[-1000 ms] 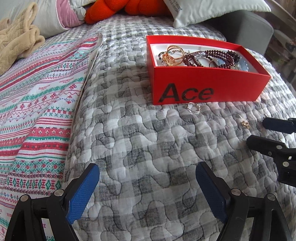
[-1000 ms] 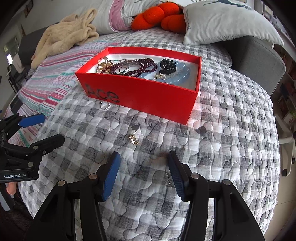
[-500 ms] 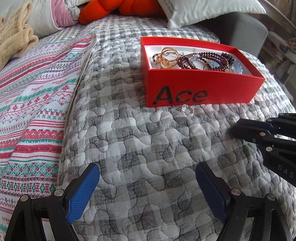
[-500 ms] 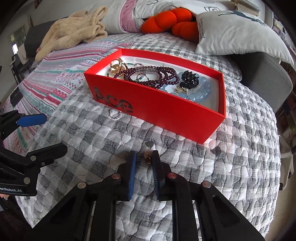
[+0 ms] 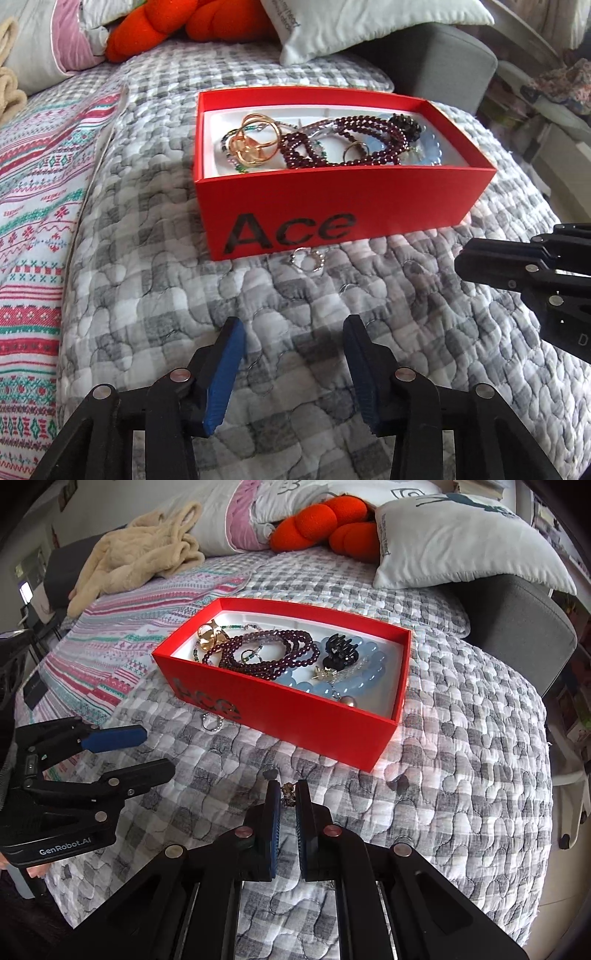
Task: Organize jewelry
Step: 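Grasp the small gold earring on the bedspread with the right tool, then grasp the silver ring with the left tool while the right holds the gold earring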
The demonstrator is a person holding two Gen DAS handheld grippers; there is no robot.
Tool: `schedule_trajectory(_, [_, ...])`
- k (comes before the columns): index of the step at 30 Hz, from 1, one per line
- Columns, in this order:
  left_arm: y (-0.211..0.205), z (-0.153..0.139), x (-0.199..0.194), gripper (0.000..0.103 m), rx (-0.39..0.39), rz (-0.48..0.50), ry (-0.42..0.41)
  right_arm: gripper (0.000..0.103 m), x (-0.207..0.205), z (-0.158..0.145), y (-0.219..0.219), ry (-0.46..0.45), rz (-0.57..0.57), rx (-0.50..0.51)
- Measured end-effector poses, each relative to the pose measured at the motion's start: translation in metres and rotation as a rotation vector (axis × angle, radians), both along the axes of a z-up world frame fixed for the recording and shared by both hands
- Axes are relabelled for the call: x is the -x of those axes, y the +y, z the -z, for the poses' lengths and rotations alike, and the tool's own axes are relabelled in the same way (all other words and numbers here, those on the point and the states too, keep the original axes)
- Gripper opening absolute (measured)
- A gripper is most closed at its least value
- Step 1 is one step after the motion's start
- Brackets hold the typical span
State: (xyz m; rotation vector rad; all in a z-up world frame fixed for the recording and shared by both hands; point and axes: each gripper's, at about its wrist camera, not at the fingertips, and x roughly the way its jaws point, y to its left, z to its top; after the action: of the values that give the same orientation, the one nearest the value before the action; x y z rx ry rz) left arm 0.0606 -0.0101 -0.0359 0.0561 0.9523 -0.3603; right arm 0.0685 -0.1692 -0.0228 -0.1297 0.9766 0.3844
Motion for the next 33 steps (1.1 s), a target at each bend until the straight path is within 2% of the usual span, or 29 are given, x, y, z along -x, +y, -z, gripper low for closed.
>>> schedule_trajectory(10, [-0.021,0.004,-0.023,0.035,-0.039,0.029,-0.029,0.008,0.005,-0.007,-0.028,-0.002,0.035,-0.027])
schedule_trajectory(15, [-0.025,0.004,-0.029,0.022,-0.054,0.021,-0.026,0.008,0.006,-0.011,-0.041,-0.003,0.055,-0.039])
schedule_trajectory(18, [-0.026,0.004,-0.03,0.017,-0.067,0.017,-0.026,0.008,0.008,-0.012,-0.048,-0.006,0.07,-0.043])
schedule_trajectory(24, [-0.03,0.003,-0.028,0.017,-0.095,0.011,-0.037,0.008,0.009,-0.013,-0.055,-0.006,0.09,-0.045])
schedule_trajectory(33, [-0.025,-0.005,-0.02,0.017,-0.063,-0.007,-0.025,0.008,0.015,-0.021,-0.058,-0.024,0.094,-0.049])
